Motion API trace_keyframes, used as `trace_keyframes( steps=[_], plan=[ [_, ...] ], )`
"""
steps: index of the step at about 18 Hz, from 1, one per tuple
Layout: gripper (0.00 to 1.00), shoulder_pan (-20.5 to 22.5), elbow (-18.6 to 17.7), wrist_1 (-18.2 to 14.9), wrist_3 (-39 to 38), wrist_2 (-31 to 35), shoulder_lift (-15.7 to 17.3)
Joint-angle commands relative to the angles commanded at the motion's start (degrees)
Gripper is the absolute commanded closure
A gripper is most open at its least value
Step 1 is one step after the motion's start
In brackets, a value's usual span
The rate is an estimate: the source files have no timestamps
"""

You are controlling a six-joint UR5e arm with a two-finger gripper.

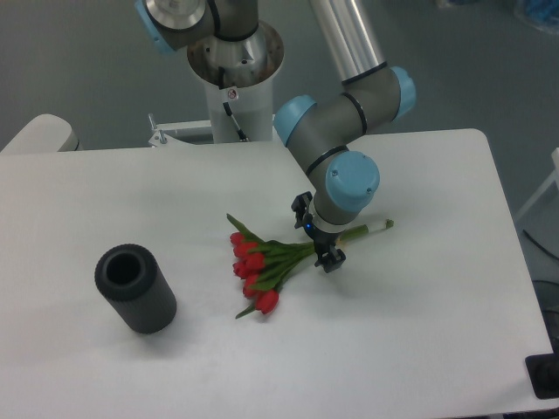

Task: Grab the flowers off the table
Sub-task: 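Close the gripper around the green tulip stems, then lift the held tulips up off the table, swinging the blooms downward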

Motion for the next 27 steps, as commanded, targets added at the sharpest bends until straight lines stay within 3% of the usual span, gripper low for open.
trace_keyframes(
  steps=[2,3,15,22,27],
  plan=[
    [0.95,0.0,0.61,0.0,-1.58,0.0,0.0],
    [0.99,0.09,0.88,-0.09,-2.11,0.0,0.0],
    [1.0,-0.35,9.66,-2.37,-9.94,0.17,-0.09],
    [1.0,-0.96,21.78,-10.71,-11.16,0.0,-4.47],
    [1.0,-2.72,28.29,-12.66,-13.71,-0.09,-8.87]
  ],
)
